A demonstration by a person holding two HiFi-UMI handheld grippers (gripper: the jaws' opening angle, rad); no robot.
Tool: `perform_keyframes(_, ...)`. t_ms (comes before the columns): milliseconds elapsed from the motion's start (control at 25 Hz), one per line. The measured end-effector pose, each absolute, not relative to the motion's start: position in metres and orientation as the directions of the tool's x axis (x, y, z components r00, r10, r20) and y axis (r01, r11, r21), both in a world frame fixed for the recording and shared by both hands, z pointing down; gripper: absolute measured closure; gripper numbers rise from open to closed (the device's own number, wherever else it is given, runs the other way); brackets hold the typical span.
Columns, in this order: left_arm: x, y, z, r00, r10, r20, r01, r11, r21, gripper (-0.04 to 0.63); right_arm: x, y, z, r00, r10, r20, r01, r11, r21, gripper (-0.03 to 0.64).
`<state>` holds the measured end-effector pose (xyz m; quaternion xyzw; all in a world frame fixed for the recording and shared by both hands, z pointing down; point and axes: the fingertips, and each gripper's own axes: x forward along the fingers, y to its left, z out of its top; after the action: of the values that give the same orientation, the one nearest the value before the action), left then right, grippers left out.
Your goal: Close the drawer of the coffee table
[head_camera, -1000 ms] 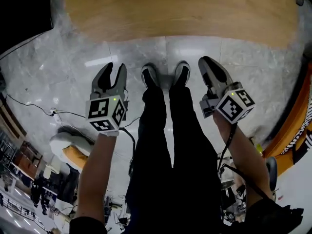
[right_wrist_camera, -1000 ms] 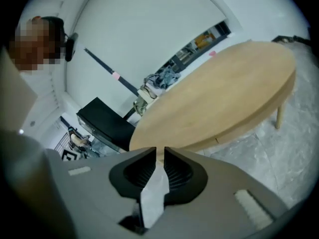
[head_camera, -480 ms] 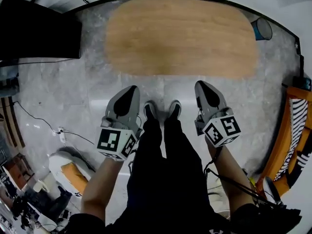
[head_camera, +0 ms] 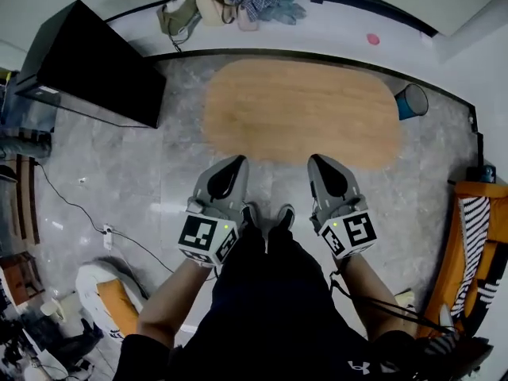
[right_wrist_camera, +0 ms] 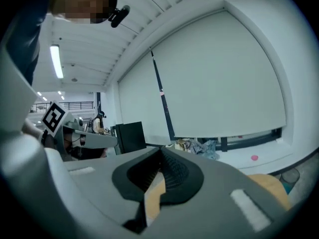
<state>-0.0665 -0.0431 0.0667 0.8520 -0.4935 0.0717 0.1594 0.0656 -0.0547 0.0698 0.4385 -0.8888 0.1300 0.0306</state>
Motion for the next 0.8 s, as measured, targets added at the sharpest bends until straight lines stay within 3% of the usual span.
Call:
perform_keyframes(440, -0.086, -0.047, -0.057, 0.493, -0.868, 0.057, -0.868, -0.487, 0.097, 0.594, 0.041, -0.054, -0.070, -0.615, -0.788, -0.034, -0.787, 0.609, 0.102, 0.617)
perform_keyframes(800, -0.083, -0.049, -0.124, 0.535, -0.832, -0.146, -0.833, -0.548, 0.075, 0.594, 0.035, -0.043, -0.139, -0.611, -0.779, -0.140, -0.783, 0.567, 0.257, 0.616)
